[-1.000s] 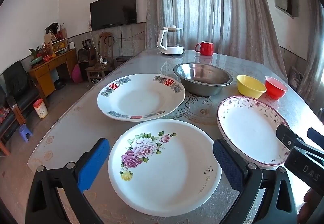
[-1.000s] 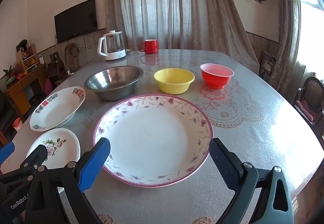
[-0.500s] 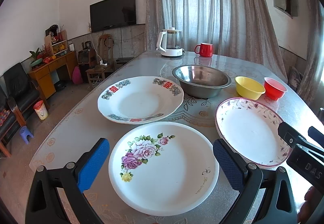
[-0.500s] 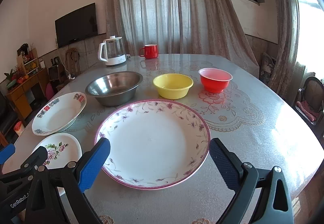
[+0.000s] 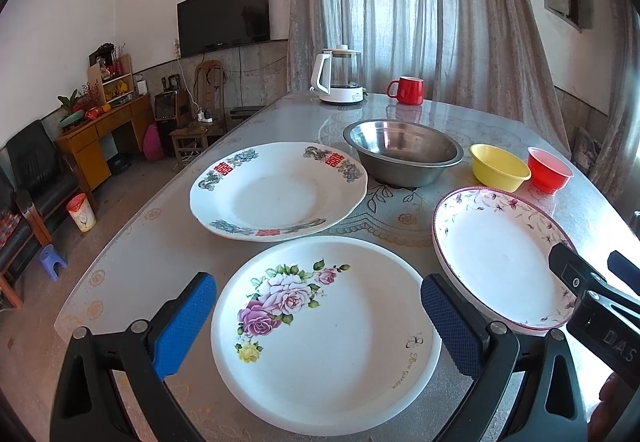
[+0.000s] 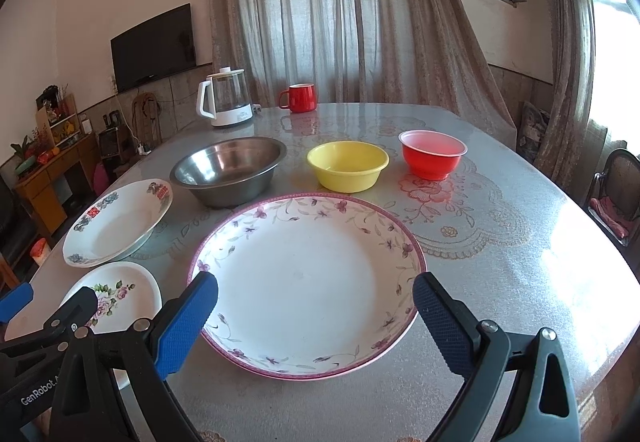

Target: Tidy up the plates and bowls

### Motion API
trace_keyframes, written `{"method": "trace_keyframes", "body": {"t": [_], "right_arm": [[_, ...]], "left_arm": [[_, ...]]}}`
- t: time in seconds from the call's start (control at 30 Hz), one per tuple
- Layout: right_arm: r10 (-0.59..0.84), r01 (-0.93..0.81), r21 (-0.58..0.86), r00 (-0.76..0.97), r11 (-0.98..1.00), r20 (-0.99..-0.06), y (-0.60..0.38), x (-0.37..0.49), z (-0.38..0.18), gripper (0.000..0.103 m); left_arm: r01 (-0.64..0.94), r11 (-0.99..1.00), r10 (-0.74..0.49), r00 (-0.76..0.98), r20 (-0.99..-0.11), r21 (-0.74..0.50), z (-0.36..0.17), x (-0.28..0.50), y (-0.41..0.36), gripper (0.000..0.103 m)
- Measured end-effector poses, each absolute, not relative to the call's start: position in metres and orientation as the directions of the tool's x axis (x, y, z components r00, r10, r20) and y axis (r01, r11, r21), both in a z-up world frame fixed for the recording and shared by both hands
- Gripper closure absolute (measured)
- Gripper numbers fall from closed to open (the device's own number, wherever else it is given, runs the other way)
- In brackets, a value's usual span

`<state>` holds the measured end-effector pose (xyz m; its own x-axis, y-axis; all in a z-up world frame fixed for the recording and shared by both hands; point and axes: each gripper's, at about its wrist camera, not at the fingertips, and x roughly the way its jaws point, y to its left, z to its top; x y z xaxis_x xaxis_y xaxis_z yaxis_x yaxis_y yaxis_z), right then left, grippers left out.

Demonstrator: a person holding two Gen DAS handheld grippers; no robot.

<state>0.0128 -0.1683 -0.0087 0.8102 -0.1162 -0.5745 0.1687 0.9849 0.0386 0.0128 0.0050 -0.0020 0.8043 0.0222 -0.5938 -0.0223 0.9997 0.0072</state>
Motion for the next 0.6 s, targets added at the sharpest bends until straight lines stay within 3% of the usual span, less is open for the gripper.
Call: {"method": "trace_keyframes", "body": {"t": [0.6], "right_arm": [[-0.106,0.159,0.042,0.809,0.986,-0.578,-0.1672,0.0154,-0.011,0.003]], "left_arm": [[-0.017,1.0,0.016,0.794,-0.608,0.004,-0.0041,0.0171,0.0045,0.0]]}}
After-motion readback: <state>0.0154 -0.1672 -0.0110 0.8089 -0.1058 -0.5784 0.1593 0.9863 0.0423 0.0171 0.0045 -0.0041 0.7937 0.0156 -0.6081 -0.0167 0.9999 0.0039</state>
